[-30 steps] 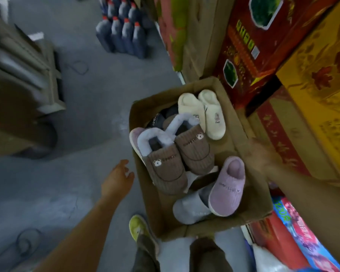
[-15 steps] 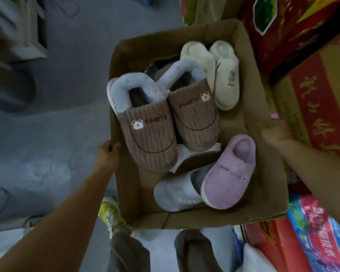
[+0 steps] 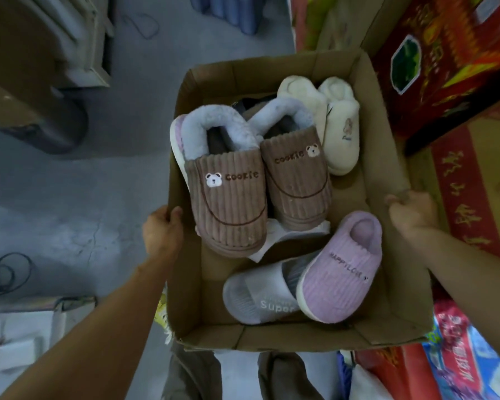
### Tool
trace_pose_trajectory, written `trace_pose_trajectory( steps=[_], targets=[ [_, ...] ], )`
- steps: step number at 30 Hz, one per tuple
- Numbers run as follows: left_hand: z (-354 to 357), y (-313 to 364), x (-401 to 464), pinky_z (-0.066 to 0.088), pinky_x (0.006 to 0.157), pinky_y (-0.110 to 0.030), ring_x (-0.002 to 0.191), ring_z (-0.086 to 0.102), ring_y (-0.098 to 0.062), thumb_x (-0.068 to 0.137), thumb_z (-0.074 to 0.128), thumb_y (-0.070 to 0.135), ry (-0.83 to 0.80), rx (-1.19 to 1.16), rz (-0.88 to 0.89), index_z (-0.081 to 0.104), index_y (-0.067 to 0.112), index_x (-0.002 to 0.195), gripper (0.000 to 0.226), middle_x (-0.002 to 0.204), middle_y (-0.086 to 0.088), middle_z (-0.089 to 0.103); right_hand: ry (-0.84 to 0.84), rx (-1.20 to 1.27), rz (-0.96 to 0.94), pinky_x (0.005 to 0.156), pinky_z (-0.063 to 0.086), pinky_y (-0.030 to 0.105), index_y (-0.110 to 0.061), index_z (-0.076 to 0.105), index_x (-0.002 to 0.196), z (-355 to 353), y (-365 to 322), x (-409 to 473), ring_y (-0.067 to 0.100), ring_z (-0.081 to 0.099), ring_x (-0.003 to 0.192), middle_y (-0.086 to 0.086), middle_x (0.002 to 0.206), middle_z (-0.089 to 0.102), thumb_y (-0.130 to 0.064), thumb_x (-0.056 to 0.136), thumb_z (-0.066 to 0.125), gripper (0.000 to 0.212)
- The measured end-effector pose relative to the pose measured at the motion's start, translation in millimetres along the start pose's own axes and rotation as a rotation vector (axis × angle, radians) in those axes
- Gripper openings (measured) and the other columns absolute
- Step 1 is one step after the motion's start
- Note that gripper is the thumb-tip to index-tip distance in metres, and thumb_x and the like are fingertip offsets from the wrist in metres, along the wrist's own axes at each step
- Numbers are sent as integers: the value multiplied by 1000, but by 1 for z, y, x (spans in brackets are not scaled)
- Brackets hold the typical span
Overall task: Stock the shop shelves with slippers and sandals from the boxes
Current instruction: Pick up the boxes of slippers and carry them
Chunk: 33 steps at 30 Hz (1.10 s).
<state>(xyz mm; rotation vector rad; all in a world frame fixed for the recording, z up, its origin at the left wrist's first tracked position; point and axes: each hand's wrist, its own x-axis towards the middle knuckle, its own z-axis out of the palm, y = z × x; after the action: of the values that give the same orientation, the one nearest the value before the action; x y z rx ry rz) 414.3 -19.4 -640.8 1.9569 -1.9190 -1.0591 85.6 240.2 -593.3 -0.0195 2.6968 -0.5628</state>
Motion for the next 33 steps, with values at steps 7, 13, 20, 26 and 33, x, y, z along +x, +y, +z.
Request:
trace_pose_trajectory(
  steps=[7,13,20,26,33],
  targets=[
    [-114,-3,12,54,65,-45,68,62,-32,92,52,34,41,-86,-42,60,8,75,33,71,-14,64,-45,4,-181,89,44,37,3,64,113,-27,-94,-63,39,58,106,24,117,63,-19,91,58,31],
    [-230,-10,46,50,60,-40,61,57,-28,94,53,33,100,-154,-80,62,7,74,34,69,-18,63,-80,-38,-265,85,44,36,-6,67,109,-30,-209,-122,39,58,103,19,110,65,-27,93,57,28],
    [-380,-33,109,51,63,-42,65,59,-31,94,52,33,185,-174,-97,62,7,78,33,68,-16,62,-132,-26,-370,91,47,41,-3,67,108,11,-352,-201,42,57,109,23,118,62,-28,88,59,33],
    [-493,-72,165,52,68,-42,69,61,-33,94,53,34,281,-178,-171,60,10,75,31,69,-14,63,-237,34,-450,80,44,36,5,67,104,61,-476,-274,40,60,101,23,106,66,-15,89,60,26],
    [-597,-122,216,47,62,-36,65,58,-29,97,51,28,387,-246,-315,63,8,77,31,66,-13,60,-324,-75,-652,78,44,34,3,64,98,135,-630,-341,36,58,93,21,104,64,-20,89,58,25]
  ],
)
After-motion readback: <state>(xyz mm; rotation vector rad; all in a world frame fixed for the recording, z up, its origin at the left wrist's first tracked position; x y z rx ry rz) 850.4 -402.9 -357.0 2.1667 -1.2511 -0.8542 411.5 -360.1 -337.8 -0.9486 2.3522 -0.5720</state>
